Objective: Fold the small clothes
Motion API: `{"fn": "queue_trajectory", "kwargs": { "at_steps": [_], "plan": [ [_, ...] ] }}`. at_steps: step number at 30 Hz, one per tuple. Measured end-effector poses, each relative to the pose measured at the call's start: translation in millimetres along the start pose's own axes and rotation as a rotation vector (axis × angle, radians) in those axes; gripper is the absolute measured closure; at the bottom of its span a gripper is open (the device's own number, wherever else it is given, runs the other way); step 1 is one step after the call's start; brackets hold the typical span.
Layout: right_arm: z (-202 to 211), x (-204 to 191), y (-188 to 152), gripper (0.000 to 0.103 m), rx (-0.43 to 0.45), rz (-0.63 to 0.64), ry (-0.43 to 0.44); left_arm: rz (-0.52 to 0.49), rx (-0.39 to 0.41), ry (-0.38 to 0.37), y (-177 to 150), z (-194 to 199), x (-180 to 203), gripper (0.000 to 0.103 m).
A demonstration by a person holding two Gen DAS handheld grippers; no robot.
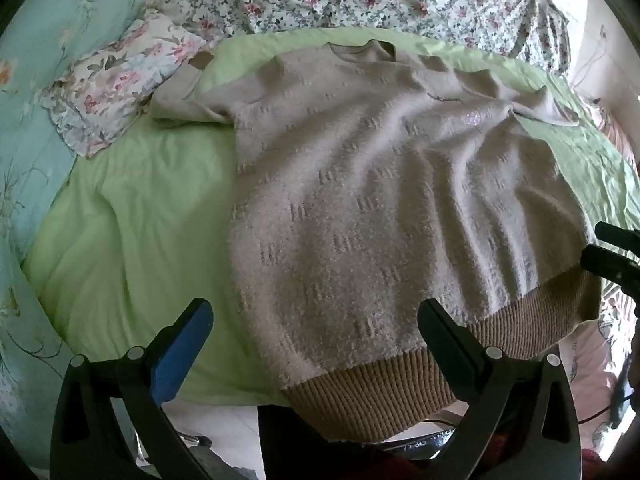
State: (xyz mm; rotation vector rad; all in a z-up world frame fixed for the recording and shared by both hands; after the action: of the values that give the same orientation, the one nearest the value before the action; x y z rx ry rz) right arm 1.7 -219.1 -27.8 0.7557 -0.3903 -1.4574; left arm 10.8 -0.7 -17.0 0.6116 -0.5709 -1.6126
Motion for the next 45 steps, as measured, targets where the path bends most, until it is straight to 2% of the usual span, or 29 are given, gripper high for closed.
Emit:
{"fn": "queue_trajectory", "kwargs": {
  "at_steps": [45],
  "plan": [
    [-5.3, -4.8, 1.0, 0.005, -0.004, -0.001, 0.002, -0.002, -0.001, -0.003, -2.0, -3.2, 3.0, 0.001]
  ]
}}
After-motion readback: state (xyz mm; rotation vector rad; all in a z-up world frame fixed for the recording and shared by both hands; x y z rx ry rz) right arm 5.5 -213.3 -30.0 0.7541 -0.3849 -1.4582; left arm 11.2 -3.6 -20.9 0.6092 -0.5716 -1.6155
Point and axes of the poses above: each gripper's, at about its wrist camera, not at the fingertips, and z roughly against the way its jaws point, x to its right, y to its top, the point moved 2 cm from there along -z, roughly the way its jaws point, and after that the axes turned 10 degrees about x, right-handed, at the moved point
